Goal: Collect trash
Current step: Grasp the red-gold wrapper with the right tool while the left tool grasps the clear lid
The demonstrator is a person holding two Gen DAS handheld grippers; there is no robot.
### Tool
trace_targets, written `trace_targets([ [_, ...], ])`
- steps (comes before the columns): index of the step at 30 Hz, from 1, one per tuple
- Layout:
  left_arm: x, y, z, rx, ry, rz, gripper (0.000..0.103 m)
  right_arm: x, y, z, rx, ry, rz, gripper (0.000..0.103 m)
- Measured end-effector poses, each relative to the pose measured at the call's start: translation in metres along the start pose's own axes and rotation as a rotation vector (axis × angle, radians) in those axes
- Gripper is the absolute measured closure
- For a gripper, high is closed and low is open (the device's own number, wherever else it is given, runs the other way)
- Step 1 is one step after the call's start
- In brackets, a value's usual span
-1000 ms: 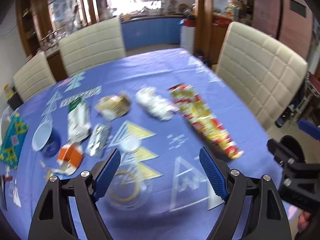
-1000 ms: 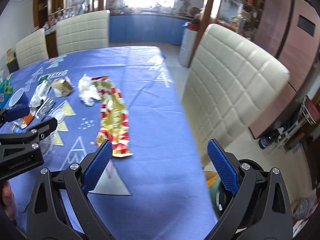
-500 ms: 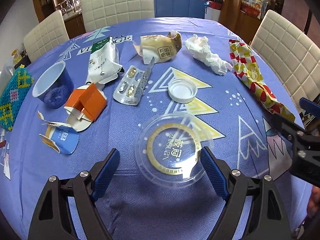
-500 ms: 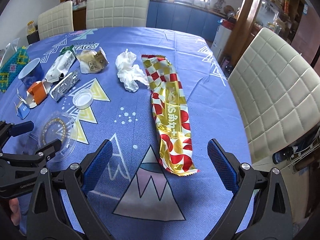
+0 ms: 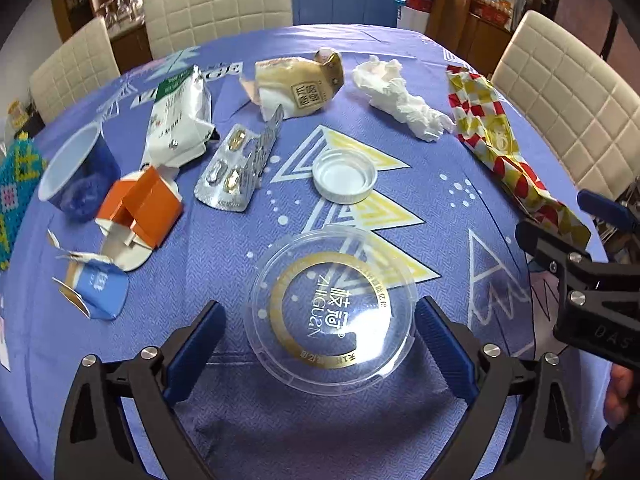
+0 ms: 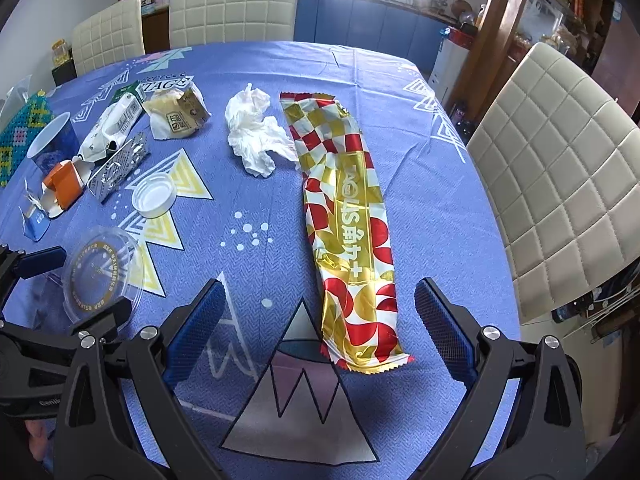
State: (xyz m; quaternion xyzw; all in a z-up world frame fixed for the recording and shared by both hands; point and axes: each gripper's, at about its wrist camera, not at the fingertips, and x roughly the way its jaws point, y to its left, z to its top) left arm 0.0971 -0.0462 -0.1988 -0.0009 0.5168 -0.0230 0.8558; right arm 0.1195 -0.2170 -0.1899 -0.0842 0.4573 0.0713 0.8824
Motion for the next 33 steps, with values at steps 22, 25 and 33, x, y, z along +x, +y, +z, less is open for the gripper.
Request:
trace_targets([
  [22, -0.006, -0.006, -0.005, 0.030, -0.046, -0.033, 0.020, 0.002, 0.008, -0.012, -0.026, 0.027, 0.058, 0.092],
  [25, -0.008, -0.007, -0.007, 0.029, -0.044, -0.042, 0.020, -0.007, 0.008, -0.014, -0.025, 0.007, 0.058, 0.095],
  [33, -0.030, -0.019, -0.003, 0.053, -0.084, -0.055, 0.020, -0.034, 0.002, -0.025, -0.024, -0.020, 0.042, 0.095],
])
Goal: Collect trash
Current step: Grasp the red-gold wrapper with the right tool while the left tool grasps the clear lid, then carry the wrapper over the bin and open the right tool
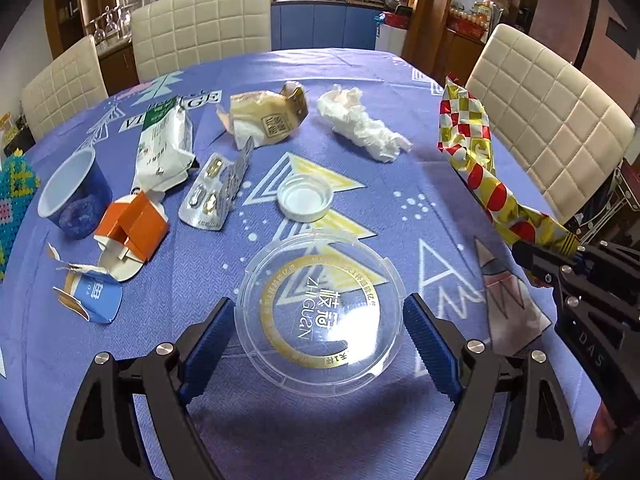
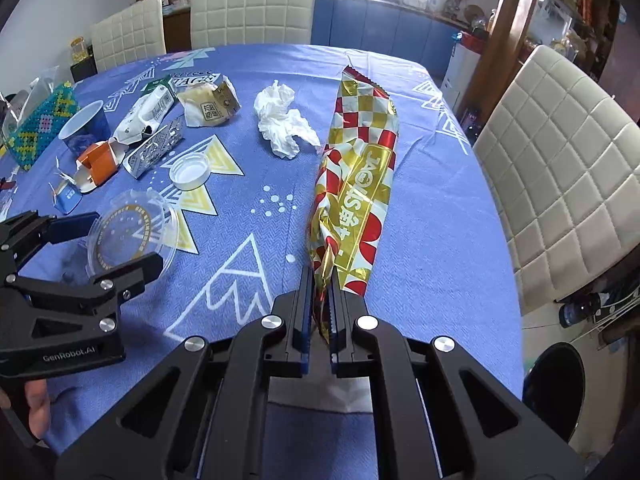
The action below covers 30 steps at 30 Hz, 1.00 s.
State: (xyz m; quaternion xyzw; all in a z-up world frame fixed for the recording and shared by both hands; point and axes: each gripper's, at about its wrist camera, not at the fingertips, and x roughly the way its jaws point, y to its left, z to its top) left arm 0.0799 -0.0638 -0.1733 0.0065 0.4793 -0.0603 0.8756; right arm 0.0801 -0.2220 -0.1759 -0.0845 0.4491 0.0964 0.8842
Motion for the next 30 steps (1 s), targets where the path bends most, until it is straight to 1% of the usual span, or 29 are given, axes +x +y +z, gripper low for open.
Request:
trace_targets([
  [5, -0.010, -0.018, 0.007, 0.043, -0.026, -0.019, 0.020, -0.018, -0.009, -0.008, 0.005, -0.018, -0.032, 0.095],
  [10, -0.017, -0.043, 0.016, 0.097, -0.052, -0.053, 0.020, -0.035, -0.029, -0.018, 0.040, -0.020, -0.075, 0.095],
  [16, -0.022, -0.085, 0.020, 0.191, -0.070, -0.104, 0.020, -0.055, -0.057, -0.036, 0.086, -0.024, -0.142, 0.095],
  [24, -0.033, -0.143, 0.019, 0.312, -0.096, -0.168, 0.020, -0.080, -0.095, -0.064, 0.162, -0.024, -0.234, 0.095],
  [30, -0.039, -0.178, 0.019, 0.385, -0.113, -0.213, 0.020, -0.098, -0.122, -0.080, 0.216, -0.026, -0.292, 0.095],
])
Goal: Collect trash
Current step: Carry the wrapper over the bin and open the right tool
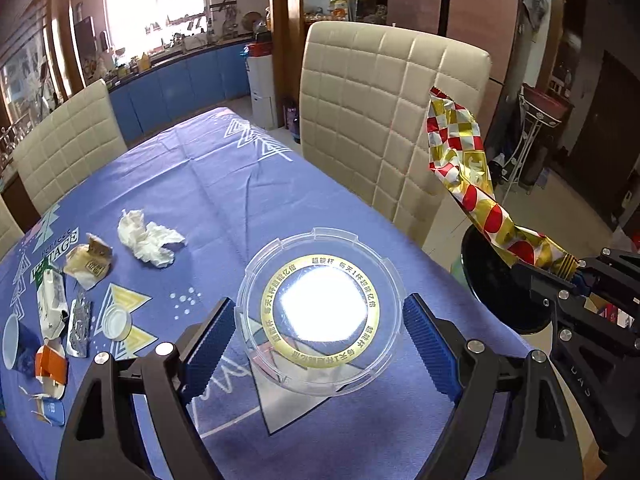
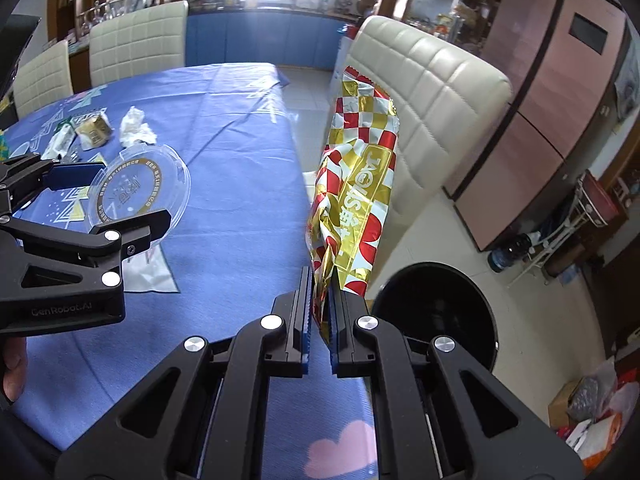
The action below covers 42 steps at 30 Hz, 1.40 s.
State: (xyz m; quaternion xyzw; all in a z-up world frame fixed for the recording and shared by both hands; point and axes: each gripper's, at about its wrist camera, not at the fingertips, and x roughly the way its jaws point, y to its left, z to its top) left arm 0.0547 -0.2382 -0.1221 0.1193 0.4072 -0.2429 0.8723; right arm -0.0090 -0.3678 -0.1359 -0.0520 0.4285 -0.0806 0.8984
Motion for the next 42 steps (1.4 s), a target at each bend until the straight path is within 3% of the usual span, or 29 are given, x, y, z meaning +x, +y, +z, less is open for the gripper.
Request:
trace_targets([
  [25, 0.009, -0.098, 0.036, 0.156, -0.045, -0.112, 0.020, -0.017, -0.100, -0.026, 0.170, 0.001, -0.184, 0.093],
  [29, 0.012, -0.105, 0.038, 0.163, -0.045, -0.119, 0.020, -0.018, -0.113, -0.027, 0.210, -0.006, -0.176, 0.091],
  [31, 0.014, -0.107, 0.039, 0.163, -0.041, -0.123, 0.020, -0.018, -0.119, -0.029, 0.225, -0.007, -0.188, 0.081],
  [34, 0.016, -0.112, 0.038, 0.168, -0.037, -0.128, 0.020, -0.027, -0.125, -0.032, 0.242, -0.060, -0.242, 0.004],
  [36, 0.015, -0.114, 0.038, 0.174, -0.040, -0.129, 0.020, -0.038, -0.127, -0.034, 0.241, -0.138, -0.265, 0.005],
  [42, 0.018, -0.124, 0.041, 0.179, -0.036, -0.143, 0.020, -0.037, -0.147, -0.037, 0.302, -0.122, -0.291, 0.005],
])
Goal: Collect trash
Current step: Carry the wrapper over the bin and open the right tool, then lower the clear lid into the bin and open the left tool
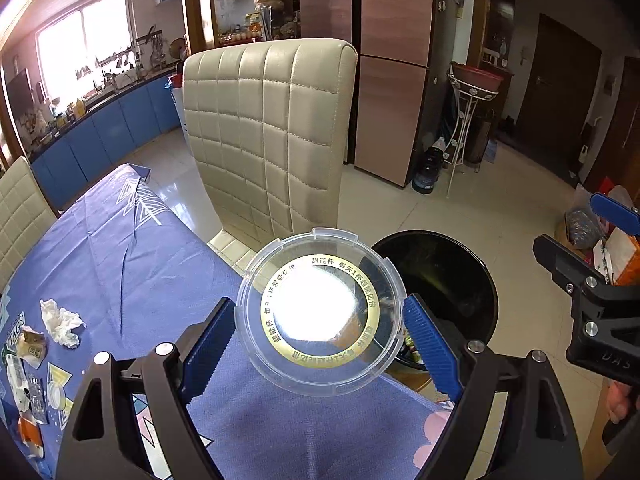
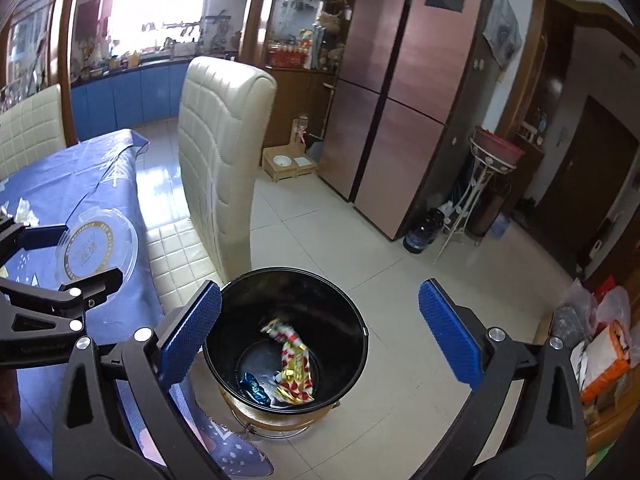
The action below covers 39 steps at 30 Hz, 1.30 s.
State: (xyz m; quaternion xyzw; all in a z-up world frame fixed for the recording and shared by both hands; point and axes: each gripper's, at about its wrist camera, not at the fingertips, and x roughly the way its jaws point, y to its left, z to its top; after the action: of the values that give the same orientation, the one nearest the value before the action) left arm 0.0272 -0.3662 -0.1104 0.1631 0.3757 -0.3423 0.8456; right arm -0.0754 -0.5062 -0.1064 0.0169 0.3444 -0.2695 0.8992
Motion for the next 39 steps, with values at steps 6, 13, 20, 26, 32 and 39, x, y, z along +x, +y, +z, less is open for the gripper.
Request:
trace_targets([
  [6, 0.006, -0.018, 0.008, 0.035, -0.006, -0.024, 0.020, 0.002, -0.010, -0.011, -0.011, 0.022, -0.048, 0.005],
  [13, 0.015, -0.044, 0.025, 0.078, -0.021, -0.064, 0.020, 0.001, -0.032, -0.019, 0.024, 0.038, -0.090, 0.005],
  [20, 0.019, -0.071, 0.040, 0.130, -0.044, -0.102, 0.020, 0.002, -0.056, -0.028, 0.092, 0.051, -0.127, 0.005],
  [26, 0.023, -0.090, 0.050, 0.165, -0.053, -0.112, 0.020, 0.000, -0.065, -0.036, 0.109, 0.060, -0.154, 0.005],
  [32, 0.024, -0.096, 0.056, 0.166, -0.056, -0.130, 0.019, -0.003, -0.070, -0.042, 0.121, 0.069, -0.169, 0.005],
  [39, 0.023, -0.095, 0.055, 0.156, -0.045, -0.147, 0.013, -0.005, -0.071, -0.044, 0.130, 0.072, -0.166, 0.005],
])
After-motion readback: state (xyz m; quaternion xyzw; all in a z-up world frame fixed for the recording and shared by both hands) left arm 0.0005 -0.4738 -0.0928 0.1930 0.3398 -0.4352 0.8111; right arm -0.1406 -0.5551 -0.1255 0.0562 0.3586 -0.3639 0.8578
